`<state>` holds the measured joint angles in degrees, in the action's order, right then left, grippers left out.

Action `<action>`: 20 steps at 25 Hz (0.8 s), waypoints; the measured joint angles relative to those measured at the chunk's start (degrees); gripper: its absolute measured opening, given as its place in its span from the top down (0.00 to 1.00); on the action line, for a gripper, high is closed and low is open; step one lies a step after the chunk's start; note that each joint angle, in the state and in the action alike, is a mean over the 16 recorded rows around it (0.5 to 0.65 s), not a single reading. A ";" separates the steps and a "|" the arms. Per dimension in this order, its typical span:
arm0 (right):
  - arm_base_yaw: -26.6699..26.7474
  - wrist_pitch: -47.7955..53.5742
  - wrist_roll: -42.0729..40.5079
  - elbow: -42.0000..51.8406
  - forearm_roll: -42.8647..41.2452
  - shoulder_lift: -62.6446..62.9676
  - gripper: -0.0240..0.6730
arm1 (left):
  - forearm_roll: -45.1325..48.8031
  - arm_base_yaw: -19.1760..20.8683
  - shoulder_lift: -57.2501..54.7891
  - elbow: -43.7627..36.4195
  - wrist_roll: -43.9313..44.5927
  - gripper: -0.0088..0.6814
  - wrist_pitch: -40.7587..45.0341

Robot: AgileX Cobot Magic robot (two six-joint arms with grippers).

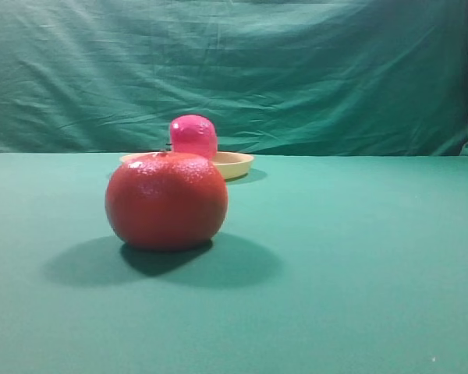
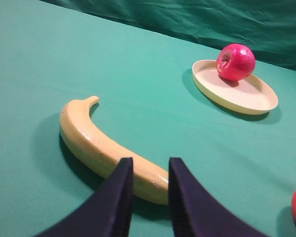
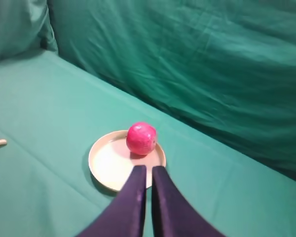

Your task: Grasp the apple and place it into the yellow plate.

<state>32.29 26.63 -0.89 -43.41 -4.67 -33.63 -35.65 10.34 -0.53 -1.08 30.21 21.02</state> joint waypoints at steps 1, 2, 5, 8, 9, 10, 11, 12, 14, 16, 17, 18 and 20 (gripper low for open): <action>0.00 0.22 0.09 1.73 -0.04 2.05 0.97 | 0.00 0.00 0.00 0.00 0.00 0.76 0.00; 0.00 0.60 0.18 3.29 -0.08 3.93 0.97 | 0.00 0.00 0.00 0.00 0.00 0.76 0.00; 0.00 2.29 0.44 7.06 -0.23 8.50 0.97 | 0.00 0.00 0.00 0.00 0.00 0.76 0.00; 0.00 4.19 0.70 10.07 -0.39 11.58 0.97 | 0.00 0.00 0.00 0.00 0.00 0.76 0.00; 0.00 4.80 0.79 11.02 -0.44 12.34 0.97 | 0.00 0.00 0.00 0.00 0.00 0.76 0.00; 0.00 5.33 0.88 11.96 -0.49 12.96 0.97 | 0.00 0.00 0.00 0.00 0.00 0.76 0.00; 0.00 5.77 0.97 12.89 -0.54 13.45 0.97 | 0.00 0.00 0.00 0.00 0.00 0.76 0.00; 0.00 6.05 1.03 13.85 -0.59 13.87 0.97 | 0.00 0.00 0.00 0.00 0.00 0.76 0.00; -0.05 6.04 1.08 15.85 -0.67 14.54 0.97 | 0.00 0.00 0.00 0.00 0.00 0.76 0.00; -0.35 5.28 1.13 18.03 -0.65 15.19 0.97 | 0.00 0.00 0.00 0.00 0.00 0.76 0.00; -0.63 4.73 1.17 19.20 -0.61 15.61 0.97 | 0.00 0.00 0.00 0.00 0.00 0.76 0.00; -1.04 4.10 1.20 20.41 -0.55 16.12 0.97 | 0.00 0.00 0.00 0.00 0.00 0.76 0.00; -2.24 2.67 1.28 22.94 -0.38 17.45 0.97 | 0.00 0.00 0.00 0.00 0.00 0.76 0.00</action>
<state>30.05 29.30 0.39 -20.47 -5.05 -16.17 -35.65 10.34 -0.53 -1.08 30.21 21.02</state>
